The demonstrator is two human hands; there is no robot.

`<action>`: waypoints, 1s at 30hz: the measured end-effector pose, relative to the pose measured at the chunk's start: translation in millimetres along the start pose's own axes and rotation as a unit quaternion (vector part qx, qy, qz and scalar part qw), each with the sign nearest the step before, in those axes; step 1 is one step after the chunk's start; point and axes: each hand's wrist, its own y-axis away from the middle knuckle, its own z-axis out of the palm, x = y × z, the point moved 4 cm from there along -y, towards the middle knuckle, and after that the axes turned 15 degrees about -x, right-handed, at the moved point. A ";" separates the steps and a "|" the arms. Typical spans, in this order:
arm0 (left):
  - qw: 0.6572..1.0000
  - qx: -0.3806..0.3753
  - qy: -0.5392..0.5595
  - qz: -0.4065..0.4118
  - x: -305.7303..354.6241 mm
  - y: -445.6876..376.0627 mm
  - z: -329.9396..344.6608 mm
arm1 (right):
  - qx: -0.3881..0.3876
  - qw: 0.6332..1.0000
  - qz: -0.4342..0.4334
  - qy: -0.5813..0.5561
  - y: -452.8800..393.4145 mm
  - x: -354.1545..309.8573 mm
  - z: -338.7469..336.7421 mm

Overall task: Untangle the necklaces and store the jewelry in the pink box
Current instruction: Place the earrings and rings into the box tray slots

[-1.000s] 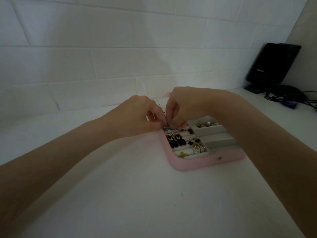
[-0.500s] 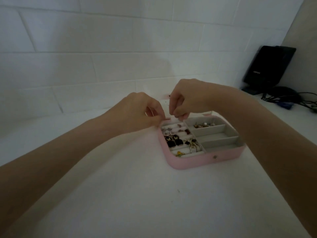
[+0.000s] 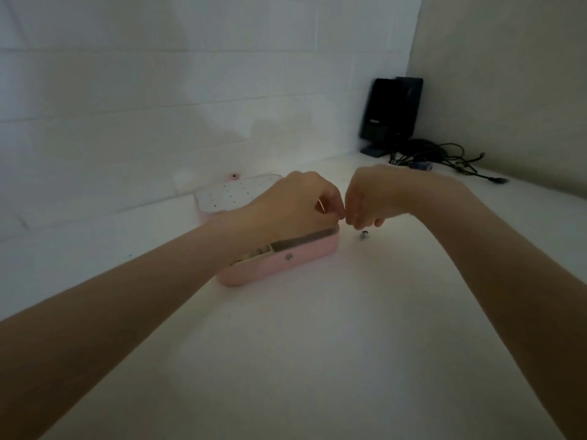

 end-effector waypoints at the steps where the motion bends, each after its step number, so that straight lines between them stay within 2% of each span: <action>1: 1.000 -0.008 -0.003 -0.006 2.4 -4.0 2.0 | -0.009 1.000 0.008 -0.005 -2.7 4.2 5.7; 7: 0.999 0.014 -0.001 -0.030 -0.2 -9.7 3.7 | 0.011 1.000 0.010 -0.006 -12.9 10.8 13.5; 13: 0.994 0.080 0.064 -0.029 -9.0 -3.3 1.8 | 0.023 0.988 -0.036 -0.152 -7.7 20.1 4.1; 17: 0.983 0.094 0.156 -0.029 -9.7 -4.0 -4.5 | 0.043 0.961 -0.117 -0.249 3.7 8.8 -10.2; 21: 0.948 0.094 0.301 -0.048 -19.7 7.2 -12.1 | 0.060 0.949 -0.143 -0.274 4.1 -6.4 -12.4; 27: 0.867 0.092 0.486 -0.058 -40.4 29.7 -20.8 | 0.082 0.889 -0.226 -0.390 6.6 -27.8 -19.9; 30: 0.832 0.071 0.544 -0.081 -49.8 31.1 -30.7 | 0.089 0.892 -0.226 -0.382 1.7 -40.8 -30.3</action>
